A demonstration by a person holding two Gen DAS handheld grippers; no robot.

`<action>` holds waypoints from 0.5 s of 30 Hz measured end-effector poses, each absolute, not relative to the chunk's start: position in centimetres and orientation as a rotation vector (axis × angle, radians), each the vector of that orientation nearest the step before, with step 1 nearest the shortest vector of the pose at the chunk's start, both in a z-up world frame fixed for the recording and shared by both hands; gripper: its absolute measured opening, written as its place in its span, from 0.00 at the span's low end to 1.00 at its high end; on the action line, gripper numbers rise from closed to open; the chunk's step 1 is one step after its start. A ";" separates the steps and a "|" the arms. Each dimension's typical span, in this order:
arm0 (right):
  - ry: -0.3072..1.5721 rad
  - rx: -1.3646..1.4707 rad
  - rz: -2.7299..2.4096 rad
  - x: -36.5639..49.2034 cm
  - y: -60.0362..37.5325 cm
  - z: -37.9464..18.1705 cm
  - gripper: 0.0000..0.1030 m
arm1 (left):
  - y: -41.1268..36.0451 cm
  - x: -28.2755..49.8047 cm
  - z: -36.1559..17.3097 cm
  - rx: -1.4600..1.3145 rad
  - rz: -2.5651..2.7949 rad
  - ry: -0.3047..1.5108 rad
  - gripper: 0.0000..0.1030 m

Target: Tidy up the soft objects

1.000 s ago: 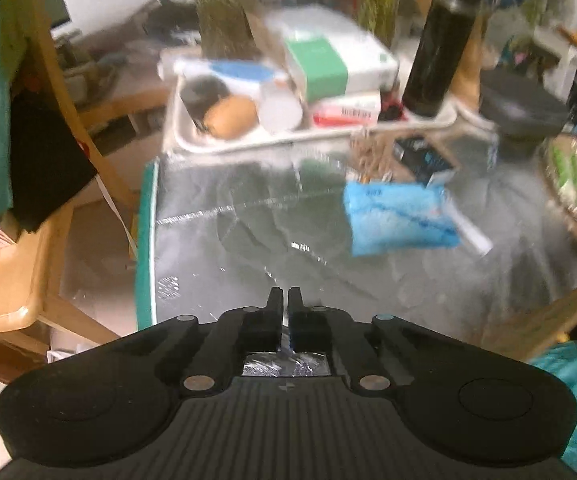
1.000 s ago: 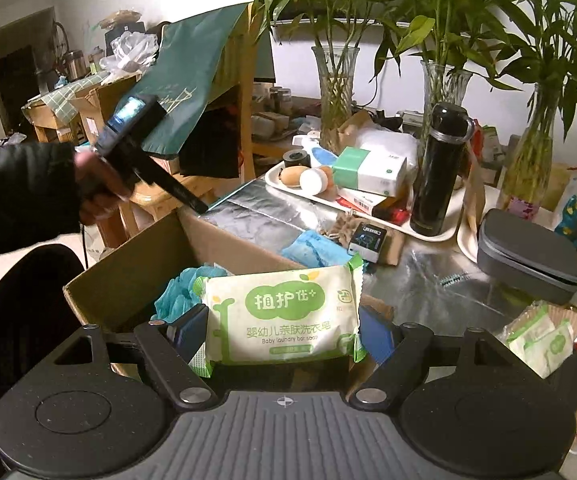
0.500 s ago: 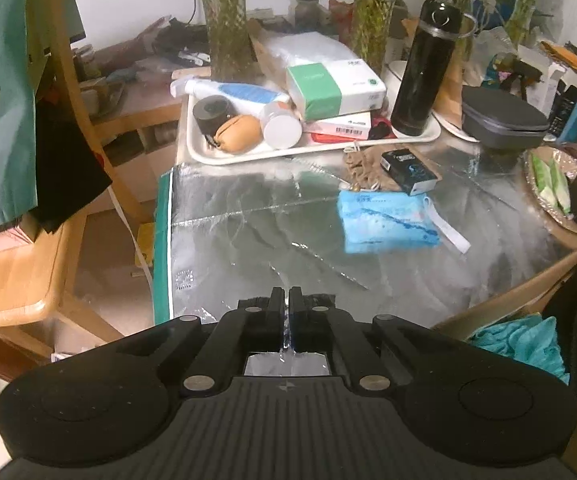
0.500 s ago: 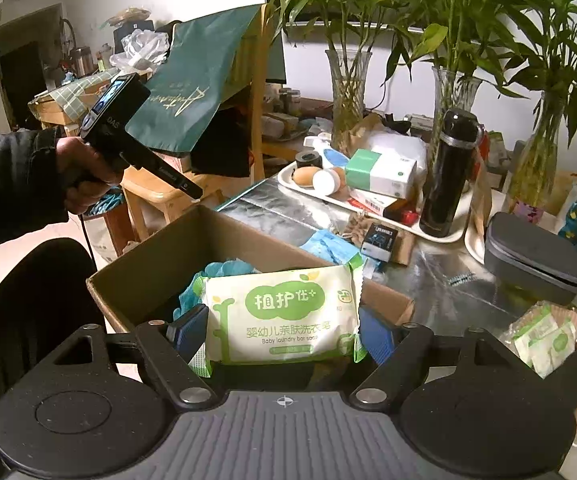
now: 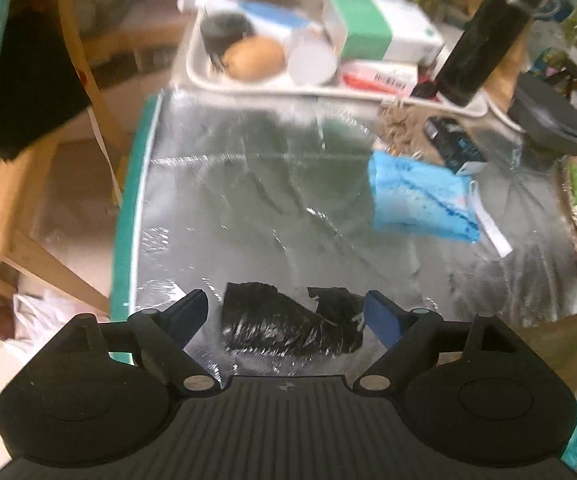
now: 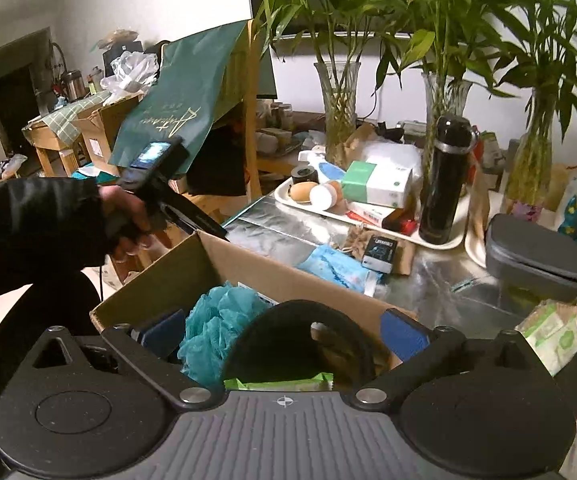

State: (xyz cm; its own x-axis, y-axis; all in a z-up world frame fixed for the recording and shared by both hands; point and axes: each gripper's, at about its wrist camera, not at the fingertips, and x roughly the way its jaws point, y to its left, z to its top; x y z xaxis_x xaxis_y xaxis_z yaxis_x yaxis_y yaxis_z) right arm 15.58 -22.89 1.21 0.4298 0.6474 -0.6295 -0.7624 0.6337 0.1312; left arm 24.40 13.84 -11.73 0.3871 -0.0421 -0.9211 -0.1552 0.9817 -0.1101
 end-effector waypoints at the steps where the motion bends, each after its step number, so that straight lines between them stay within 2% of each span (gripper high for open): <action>1: 0.696 -0.188 0.889 15.4 -23.0 1.3 1.00 | 13.8 24.8 -12.2 -0.194 0.066 1.189 0.83; 5: 0.692 -0.219 0.885 14.8 -23.2 1.2 1.00 | 13.7 26.5 -13.7 -0.229 0.049 1.224 0.88; 6: 0.693 -0.224 0.884 14.7 -23.2 1.1 1.00 | 13.6 26.8 -14.0 -0.228 0.047 1.231 0.95; 7: 0.696 -0.226 0.882 14.7 -23.2 1.0 1.00 | 13.4 27.1 -14.3 -0.222 0.042 1.240 0.98; 15: 0.710 -0.202 0.858 15.3 -23.4 0.4 1.00 | 12.7 28.7 -16.6 -0.147 0.090 1.338 1.00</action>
State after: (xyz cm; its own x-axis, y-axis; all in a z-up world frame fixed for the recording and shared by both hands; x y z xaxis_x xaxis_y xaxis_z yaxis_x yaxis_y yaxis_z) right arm 15.28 -23.41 0.44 0.4432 0.6221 -0.6454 -0.7508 0.6510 0.1120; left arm 28.71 12.69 -16.62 0.2289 -0.0194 -0.9733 -0.1490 0.9873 -0.0547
